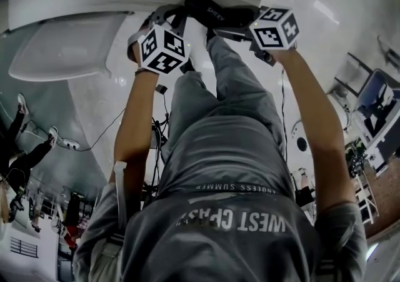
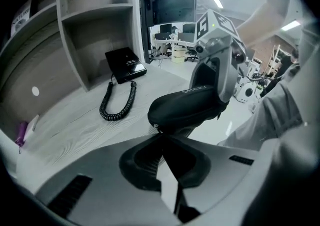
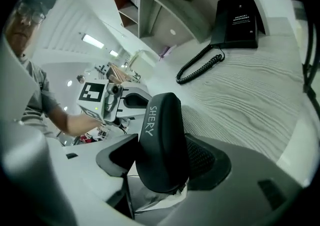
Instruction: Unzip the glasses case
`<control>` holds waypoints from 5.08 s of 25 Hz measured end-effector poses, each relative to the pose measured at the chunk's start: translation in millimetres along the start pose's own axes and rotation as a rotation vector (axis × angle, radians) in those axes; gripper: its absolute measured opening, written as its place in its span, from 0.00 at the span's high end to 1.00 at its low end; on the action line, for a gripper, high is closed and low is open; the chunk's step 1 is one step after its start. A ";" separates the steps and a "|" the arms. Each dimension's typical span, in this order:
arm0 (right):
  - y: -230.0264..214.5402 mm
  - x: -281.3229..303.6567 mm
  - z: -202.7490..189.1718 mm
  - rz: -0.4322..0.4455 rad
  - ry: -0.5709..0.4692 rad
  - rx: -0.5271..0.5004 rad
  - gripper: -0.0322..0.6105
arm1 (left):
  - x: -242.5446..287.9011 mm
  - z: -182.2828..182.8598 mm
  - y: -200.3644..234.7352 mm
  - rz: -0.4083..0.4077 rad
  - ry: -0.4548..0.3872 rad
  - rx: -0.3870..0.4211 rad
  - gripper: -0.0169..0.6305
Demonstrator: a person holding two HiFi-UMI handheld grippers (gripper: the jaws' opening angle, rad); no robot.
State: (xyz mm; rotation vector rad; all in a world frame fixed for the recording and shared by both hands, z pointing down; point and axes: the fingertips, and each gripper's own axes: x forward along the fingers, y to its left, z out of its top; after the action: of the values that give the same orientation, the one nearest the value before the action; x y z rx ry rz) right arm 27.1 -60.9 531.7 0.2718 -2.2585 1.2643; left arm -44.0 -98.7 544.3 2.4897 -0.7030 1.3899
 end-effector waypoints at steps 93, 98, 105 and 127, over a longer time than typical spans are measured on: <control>24.0 -21.7 -5.7 0.134 0.081 0.067 0.49 | -38.0 16.1 -19.4 -0.174 -0.297 0.135 0.72; 27.8 -24.1 -3.4 0.153 0.089 0.060 0.49 | -40.7 17.7 -21.6 -0.172 -0.285 0.236 0.90; 26.8 -21.6 -2.4 0.150 0.086 0.080 0.49 | -43.7 18.6 -16.3 -0.110 -0.271 0.302 0.93; 21.1 -18.8 -8.9 0.051 0.084 0.193 0.50 | -46.3 26.5 -37.0 -0.069 -0.257 0.296 0.98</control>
State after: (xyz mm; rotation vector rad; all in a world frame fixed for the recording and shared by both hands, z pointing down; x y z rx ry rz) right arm 37.1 -43.5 509.9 0.2275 -2.0879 1.4954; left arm -26.3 -63.0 493.0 2.9303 -0.4772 1.2404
